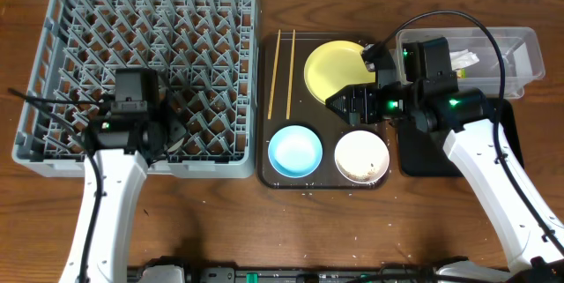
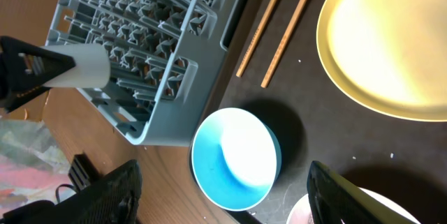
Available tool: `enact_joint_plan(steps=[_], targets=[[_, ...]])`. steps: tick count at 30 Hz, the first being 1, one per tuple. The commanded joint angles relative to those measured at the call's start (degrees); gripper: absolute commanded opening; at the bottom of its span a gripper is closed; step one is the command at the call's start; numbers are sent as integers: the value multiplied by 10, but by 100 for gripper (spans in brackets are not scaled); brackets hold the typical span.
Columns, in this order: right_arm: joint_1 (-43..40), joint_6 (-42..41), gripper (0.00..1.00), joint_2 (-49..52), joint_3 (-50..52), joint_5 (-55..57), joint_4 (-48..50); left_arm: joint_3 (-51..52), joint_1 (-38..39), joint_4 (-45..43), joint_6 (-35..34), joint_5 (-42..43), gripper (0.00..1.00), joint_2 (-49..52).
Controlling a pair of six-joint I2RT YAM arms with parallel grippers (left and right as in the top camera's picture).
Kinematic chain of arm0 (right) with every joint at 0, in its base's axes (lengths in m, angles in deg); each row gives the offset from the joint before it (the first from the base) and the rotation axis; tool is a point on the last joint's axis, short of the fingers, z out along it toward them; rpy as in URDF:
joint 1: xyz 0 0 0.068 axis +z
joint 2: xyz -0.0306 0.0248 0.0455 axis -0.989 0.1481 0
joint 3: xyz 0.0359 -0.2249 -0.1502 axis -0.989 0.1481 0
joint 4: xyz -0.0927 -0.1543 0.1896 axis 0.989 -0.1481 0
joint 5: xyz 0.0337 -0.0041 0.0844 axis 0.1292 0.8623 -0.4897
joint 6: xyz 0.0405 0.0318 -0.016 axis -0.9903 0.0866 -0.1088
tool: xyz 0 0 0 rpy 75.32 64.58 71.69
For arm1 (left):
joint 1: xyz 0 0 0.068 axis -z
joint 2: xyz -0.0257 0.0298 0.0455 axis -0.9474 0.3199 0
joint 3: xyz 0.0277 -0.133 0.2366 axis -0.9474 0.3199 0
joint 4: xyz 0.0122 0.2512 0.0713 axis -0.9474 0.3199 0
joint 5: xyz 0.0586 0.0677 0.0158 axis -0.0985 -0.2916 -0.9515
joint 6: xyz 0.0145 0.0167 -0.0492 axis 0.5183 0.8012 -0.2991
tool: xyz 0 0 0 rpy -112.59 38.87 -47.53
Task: Sort waste into correct bins and load items into the dishwasher
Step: 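Lower the cup into the grey rack and open the left gripper, then grasp the pink bowl rim with the right gripper and lift it over the black tray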
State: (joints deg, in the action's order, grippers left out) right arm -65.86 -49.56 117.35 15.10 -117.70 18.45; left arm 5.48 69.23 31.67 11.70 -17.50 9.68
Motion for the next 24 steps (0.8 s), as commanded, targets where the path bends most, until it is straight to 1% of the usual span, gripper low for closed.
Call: enact_joint_plan(steps=[1, 3, 6, 11, 13, 16, 18, 20, 21, 24], targets=[[2, 10, 73, 0, -1, 1, -4, -10, -2, -3, -5, 5, 69, 19], [2, 10, 73, 0, -1, 1, -5, -10, -2, -3, -5, 7, 79, 22], [2, 10, 73, 0, -1, 1, -4, -10, -2, -3, -4, 16, 85, 18], [8, 21, 71, 0, -1, 21, -19, -12, -2, -5, -2, 67, 86, -6], [21, 21, 70, 0, -1, 64, -37, -20, -2, -7, 25, 110, 86, -23], [55, 19, 67, 1, -1, 151, -72, -39, -2, -14, 95, 204, 86, -54], [80, 8, 63, 1, 0, 203, -90, -51, -2, -16, 146, 275, 86, -79], [111, -17, 59, 2, 0, 269, -110, -58, -2, -21, 183, 339, 86, -110], [126, -33, 54, 4, 1, 296, -118, -58, -2, -22, 195, 358, 86, -126], [164, -80, 47, 16, 5, 346, -133, -58, -2, -20, 214, 369, 86, -164]])
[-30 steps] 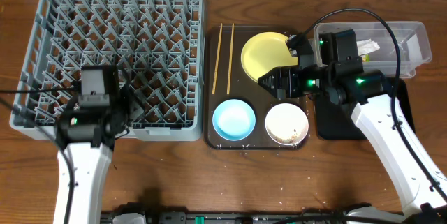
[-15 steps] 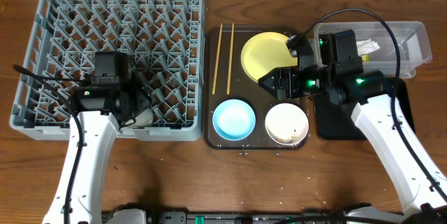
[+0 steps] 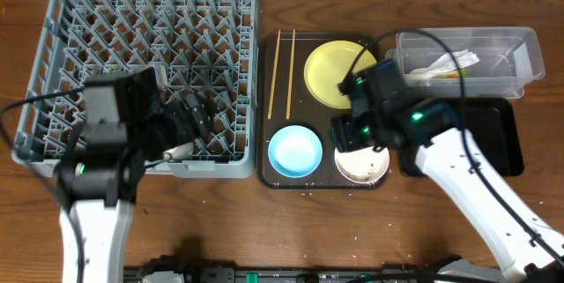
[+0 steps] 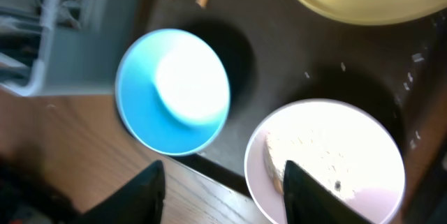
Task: Sort waste into correct bins and load items into the dishwasher
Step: 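Grasp the pink bowl rim with the right gripper and lift it over the black tray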
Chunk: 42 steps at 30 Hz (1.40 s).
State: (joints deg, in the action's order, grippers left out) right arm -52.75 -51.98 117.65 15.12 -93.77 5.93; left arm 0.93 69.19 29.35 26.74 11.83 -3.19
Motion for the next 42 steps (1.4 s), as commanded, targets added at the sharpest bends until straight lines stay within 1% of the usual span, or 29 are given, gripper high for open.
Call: enact_joint_plan(steps=[1, 4, 8, 9, 10, 14, 16, 17, 25, 27, 30, 33, 35, 36, 39, 42], targets=[[43, -68, 45, 18, 8, 116, -8, -12, -1, 4, 70, 77, 86, -46], [70, -92, 41, 48, 23, 137, -3, -12, -1, 5, 78, 76, 86, -78], [81, -100, 40, 100, 37, 140, 14, -12, -1, 6, 77, 76, 86, -97], [81, -106, 38, 115, 38, 142, 15, -12, -1, 6, 77, 76, 86, -99], [80, -109, 33, 132, 38, 141, 17, -12, -1, 8, 77, 76, 86, -100], [80, -110, 25, 186, 38, 141, 29, -12, -1, 16, 77, 76, 86, -99], [81, -110, 7, 208, 38, 134, 29, -12, -1, 19, 78, 76, 86, -99], [81, -110, 2, 214, 38, 132, 29, -12, -1, 19, 78, 76, 86, -98], [74, -109, 1, 201, 38, 133, 32, -12, -1, 23, 78, 76, 87, -95], [63, -92, 1, 180, 38, 123, 30, -12, -1, 23, 77, 76, 88, -95], [33, -76, 1, 131, 37, 68, 29, -12, -1, 23, 77, 76, 95, -95], [-13, -73, 1, 79, 37, -10, 32, -12, -1, 23, 77, 76, 99, -95], [-61, -68, 1, 42, 37, -66, 38, -12, -1, 23, 77, 76, 99, -95], [-97, -56, 1, 21, 37, -99, 39, -12, -1, 23, 77, 76, 99, -95], [-169, -26, 1, -4, 37, -154, 38, -12, -1, 23, 77, 76, 99, -95], [-252, 7, 1, -10, 37, -249, 38, -12, -1, 23, 77, 76, 98, -95]])
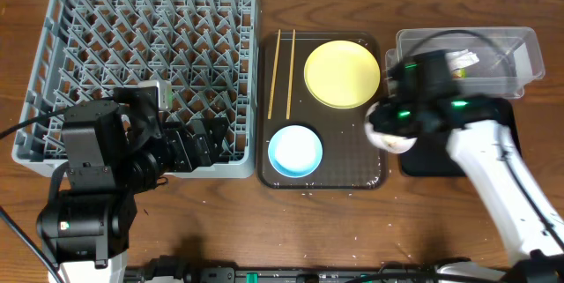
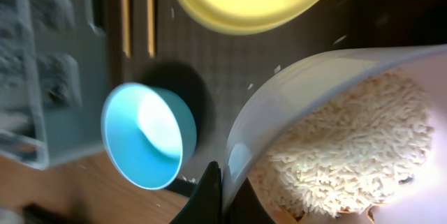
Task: Sort waste into correct bins and load items into the dishwasher
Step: 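Grasp the pink bowl rim with the right gripper and lift it over the black tray, then tilt the pink bowl with the right gripper to pour rice onto the black tray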
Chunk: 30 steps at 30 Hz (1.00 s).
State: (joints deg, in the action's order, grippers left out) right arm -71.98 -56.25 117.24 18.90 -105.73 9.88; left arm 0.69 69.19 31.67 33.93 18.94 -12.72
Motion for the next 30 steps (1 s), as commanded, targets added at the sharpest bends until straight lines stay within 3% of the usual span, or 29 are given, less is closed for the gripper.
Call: enact_joint_plan(steps=[1, 7, 16, 27, 30], targets=[[-87, 62, 1, -4, 0, -167, 0, -9, -1, 0, 5, 5, 98, 0], [-216, 107, 1, 26, 23, -326, 31, -9, -1, 0, 5, 5, 98, 0], [-341, 111, 1, 73, 121, -501, 186, -9, -1, 0, 5, 5, 98, 0], [-406, 104, 1, 75, 162, -543, 243, -9, -1, 0, 5, 5, 98, 0], [-407, 56, 1, 75, 163, -482, 228, -9, -1, 0, 5, 5, 98, 0]])
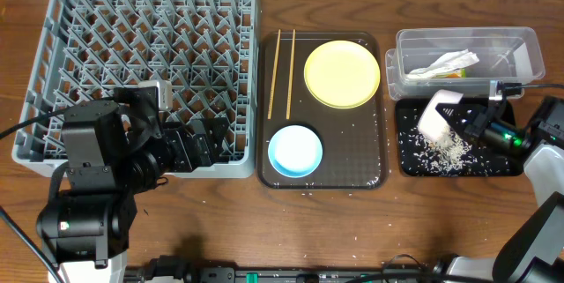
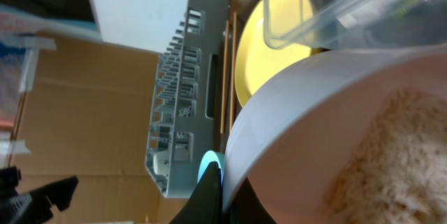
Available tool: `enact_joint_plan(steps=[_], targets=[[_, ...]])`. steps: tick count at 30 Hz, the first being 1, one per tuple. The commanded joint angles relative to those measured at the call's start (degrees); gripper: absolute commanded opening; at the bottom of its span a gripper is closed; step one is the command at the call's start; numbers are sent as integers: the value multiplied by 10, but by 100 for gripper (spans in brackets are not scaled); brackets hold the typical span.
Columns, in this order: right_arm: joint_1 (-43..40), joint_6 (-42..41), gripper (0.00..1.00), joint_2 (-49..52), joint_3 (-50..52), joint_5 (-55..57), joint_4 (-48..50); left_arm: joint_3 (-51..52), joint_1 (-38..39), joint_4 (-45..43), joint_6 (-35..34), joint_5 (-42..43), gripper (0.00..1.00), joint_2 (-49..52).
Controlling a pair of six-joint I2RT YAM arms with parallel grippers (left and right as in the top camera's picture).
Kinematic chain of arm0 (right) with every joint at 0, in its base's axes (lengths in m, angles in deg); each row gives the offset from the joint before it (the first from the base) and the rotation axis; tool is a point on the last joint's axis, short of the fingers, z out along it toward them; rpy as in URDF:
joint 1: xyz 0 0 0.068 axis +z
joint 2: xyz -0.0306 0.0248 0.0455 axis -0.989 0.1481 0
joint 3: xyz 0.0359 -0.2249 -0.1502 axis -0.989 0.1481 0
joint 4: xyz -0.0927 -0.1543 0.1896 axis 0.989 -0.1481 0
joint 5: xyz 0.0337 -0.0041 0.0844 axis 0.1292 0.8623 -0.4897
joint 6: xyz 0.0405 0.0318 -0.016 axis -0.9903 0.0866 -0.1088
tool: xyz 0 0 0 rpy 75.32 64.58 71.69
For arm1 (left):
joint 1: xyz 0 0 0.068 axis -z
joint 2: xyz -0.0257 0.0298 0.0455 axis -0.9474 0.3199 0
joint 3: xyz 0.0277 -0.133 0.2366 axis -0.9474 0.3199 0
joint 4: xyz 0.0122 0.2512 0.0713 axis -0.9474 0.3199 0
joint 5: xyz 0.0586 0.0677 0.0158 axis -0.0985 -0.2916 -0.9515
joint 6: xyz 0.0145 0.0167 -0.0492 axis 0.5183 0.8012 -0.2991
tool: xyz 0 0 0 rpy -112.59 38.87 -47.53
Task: Sort waste into correct bins and load items into the dishwasher
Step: 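Tilt the pink bowl with the right gripper to pour rice onto the black tray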
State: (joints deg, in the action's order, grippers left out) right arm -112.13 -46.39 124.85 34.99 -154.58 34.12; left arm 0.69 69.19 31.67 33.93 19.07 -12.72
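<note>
My right gripper (image 2: 218, 195) is shut on the rim of a white bowl (image 2: 328, 133) that holds rice. In the overhead view the bowl (image 1: 438, 111) is tipped on its side over the black bin (image 1: 502, 167), where loose rice (image 1: 445, 146) lies. On the dark tray (image 1: 352, 173) are a yellow plate (image 1: 342, 73), a blue bowl (image 1: 295, 151) and two chopsticks (image 1: 282, 71). The grey dish rack (image 1: 141, 36) stands at the left. My left gripper (image 1: 196, 140) hovers over the rack's front right corner; its dark fingers blend with the rack.
A clear plastic container (image 1: 493, 40) with wrappers inside stands behind the black bin. Scattered rice grains dot the tray. The rack's front edge (image 1: 132, 167) lies near the left arm. Bare wooden table (image 1: 352, 230) runs along the front.
My right gripper has carried the white bowl from the tray's right edge to above the black bin and tipped it; rice now lies in the bin. The left arm has not moved.
My right gripper was open above the tray by the yellow plate, then over the white rice bowl on the tray. Later it was shut on the bowl's rim, lifted off the tray. Now the bowl is tipped over the black bin. The left arm shifted to the rack's front.
</note>
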Motion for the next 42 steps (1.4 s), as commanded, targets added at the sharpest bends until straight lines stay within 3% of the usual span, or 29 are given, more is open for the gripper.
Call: enact_joint_plan(steps=[1, 3, 5, 8, 10, 12, 15, 19, 22, 25, 27, 30, 33, 36, 37, 38, 40, 42], targets=[[-5, -37, 1, -2, 3, -23, -14, -9, -1, 0, 5, 3, 98, 0], [-4, -14, 1, -2, 4, -19, -5, -9, -1, 0, 5, 3, 98, 0], [-5, -47, 1, -2, 4, 14, -10, -9, -1, 0, 5, 3, 98, 0], [-3, -29, 1, -2, 4, -41, 21, -9, -1, 0, 5, 3, 98, 0], [-5, -68, 1, -2, 4, -13, 19, -9, -1, 0, 5, 3, 98, 0], [-3, -49, 1, -2, 5, -85, 38, -9, -1, 0, 5, 3, 98, 0], [-3, -67, 1, -3, 5, -9, 30, -9, -1, 0, 5, 3, 98, 0], [0, -61, 1, -5, 4, -60, 34, -9, -1, 0, 5, 3, 98, 0], [-1, -100, 1, -5, 5, 32, 17, -9, -1, 0, 5, 3, 98, 0], [5, -47, 1, -8, 5, -82, 42, -9, -1, 0, 5, 3, 98, 0], [5, -93, 1, -8, 5, 0, 27, -9, -1, 0, 5, 3, 98, 0], [13, -62, 1, -8, 5, -137, 76, -9, -1, 0, 5, 3, 98, 0], [10, -125, 1, -8, 5, -24, 43, -9, -1, 0, 5, 3, 98, 0], [15, -76, 1, -8, 5, -103, 71, -9, -1, 0, 5, 3, 98, 0], [14, -115, 1, -8, 5, -21, 54, -9, -1, 0, 5, 3, 98, 0], [13, -145, 1, -8, 5, -6, 28, -9, -1, 0, 5, 3, 98, 0], [17, -103, 1, -8, 5, -80, 35, -9, -1, 0, 5, 3, 98, 0], [22, -87, 1, -8, 5, -47, 36, -9, -1, 0, 5, 3, 98, 0]])
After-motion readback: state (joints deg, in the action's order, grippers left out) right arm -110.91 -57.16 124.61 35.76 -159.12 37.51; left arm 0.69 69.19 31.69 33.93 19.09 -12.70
